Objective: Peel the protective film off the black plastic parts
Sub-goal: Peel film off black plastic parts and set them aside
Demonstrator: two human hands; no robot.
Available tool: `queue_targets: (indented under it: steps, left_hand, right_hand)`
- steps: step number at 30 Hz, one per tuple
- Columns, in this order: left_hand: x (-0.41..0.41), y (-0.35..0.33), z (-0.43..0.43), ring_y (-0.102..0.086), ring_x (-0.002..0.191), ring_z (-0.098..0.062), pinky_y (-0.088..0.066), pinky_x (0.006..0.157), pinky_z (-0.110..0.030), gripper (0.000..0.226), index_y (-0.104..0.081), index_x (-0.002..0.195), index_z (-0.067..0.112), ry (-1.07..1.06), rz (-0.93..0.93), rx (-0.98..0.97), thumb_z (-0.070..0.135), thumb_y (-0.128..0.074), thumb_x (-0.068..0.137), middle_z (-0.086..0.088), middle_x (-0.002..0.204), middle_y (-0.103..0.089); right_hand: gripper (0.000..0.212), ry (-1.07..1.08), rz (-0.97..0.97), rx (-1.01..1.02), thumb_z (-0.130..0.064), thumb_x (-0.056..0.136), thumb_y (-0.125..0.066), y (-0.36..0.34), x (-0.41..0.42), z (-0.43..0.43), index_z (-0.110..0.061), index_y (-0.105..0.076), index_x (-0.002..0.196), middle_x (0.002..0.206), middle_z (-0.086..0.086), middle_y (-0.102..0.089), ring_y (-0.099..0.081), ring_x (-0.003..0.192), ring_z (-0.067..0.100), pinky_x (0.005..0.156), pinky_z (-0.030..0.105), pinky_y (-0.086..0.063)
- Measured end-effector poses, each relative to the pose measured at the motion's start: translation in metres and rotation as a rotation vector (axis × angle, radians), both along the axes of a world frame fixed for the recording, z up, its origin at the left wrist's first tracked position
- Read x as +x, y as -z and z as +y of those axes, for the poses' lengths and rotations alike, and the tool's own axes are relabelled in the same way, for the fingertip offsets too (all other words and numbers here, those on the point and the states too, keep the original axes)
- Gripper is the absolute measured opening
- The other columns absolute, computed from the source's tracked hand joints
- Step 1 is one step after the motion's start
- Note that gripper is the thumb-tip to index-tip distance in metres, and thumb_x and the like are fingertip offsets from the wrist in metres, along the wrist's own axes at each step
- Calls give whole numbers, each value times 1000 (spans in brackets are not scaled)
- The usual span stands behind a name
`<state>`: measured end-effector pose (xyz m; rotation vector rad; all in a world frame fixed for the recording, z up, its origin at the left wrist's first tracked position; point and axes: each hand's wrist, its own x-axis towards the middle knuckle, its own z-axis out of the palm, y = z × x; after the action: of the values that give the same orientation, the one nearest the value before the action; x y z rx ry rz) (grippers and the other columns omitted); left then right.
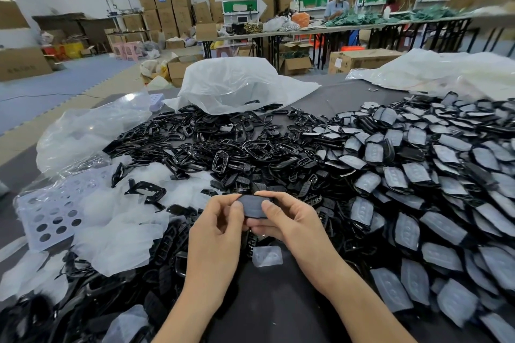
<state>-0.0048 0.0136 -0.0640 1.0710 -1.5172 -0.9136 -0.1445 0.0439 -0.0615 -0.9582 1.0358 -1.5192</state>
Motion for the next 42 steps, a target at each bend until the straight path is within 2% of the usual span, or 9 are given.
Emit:
queue_targets:
  steps: [8, 12, 16, 19, 23, 26, 30, 34, 42]
  left_hand:
    - [2, 0, 3, -69, 82, -5, -52, 74, -21, 17, -63, 105, 45, 44, -37, -43, 35, -52, 98, 17, 90, -73]
    - [7, -4, 8, -66, 86, -5, -48, 74, -10, 21, -56, 114, 50, 59, -176, -173, 38, -45, 101, 24, 99, -68]
    - [18, -5, 13, -62, 91, -2, -44, 77, -10, 25, -56, 122, 41, 55, -288, -205, 34, -47, 101, 21, 96, -65]
    - [34, -4, 14, -54, 102, -1, -44, 90, -20, 30, -54, 129, 32, 14, -567, -319, 31, -50, 99, 21, 109, -57]
    - [61, -8, 0, -57, 103, -22, -48, 90, -37, 34, -59, 126, 21, -132, -889, -425, 23, -63, 92, 4, 114, -59]
    - [82, -13, -26, -54, 116, -31, -44, 95, -43, 38, -57, 133, 16, -247, -991, -292, 21, -58, 95, -6, 130, -57]
    - [86, -20, -56, -46, 126, -25, -38, 101, -39, 39, -48, 140, 25, -221, -1146, -99, 35, -42, 103, -1, 135, -54]
    - [89, -11, -60, -53, 113, -19, -37, 89, -35, 18, -57, 114, 29, -239, -1056, -163, 38, -47, 101, 9, 113, -61]
    - [97, 3, -58, -63, 74, -12, -44, 66, -35, 6, -44, 95, 41, -249, -591, -222, 39, -46, 100, 16, 76, -65]
  right_hand:
    - [15, 115, 260, 28, -12, 102, -56, -13, -19, 5, -17, -68, 111, 86, 8, -78, -75, 68, 20, 60, 23, -56]
    - [25, 555, 108, -104, -15, 100, -58, -54, -91, -7, -17, -62, 124, 87, 7, -77, -75, 76, 18, 65, 21, -58]
    - [75, 834, -19, -45, -19, 101, -59, -63, -138, -11, -17, -13, 160, 83, 14, -68, -70, 65, 14, 71, 30, -59]
    - [65, 791, 115, -1, -23, 104, -53, -49, -125, -6, -21, -19, 159, 92, 14, -72, -72, 65, 15, 66, 27, -58]
    - [48, 617, 369, -12, -25, 106, -49, -32, -68, -3, -31, -36, 151, 94, 0, -76, -74, 73, 13, 67, 26, -57]
    - [42, 491, 620, -57, -26, 105, -49, -23, -24, -8, -37, -42, 145, 92, -9, -75, -71, 75, 2, 65, 21, -54]
    - [40, 317, 823, -62, -26, 104, -48, -25, 8, -34, -32, -46, 144, 100, -10, -68, -61, 66, 6, 57, 19, -47]
    - [43, 265, 1016, -40, -22, 103, -49, -38, 23, -79, -24, -46, 146, 131, 3, -58, -59, 110, 17, 94, 34, -50]
    - [58, 23, 1578, 57, -29, 108, -40, -39, 34, -167, -20, -19, 161, 166, 9, -21, -25, 150, 28, 116, 45, -30]
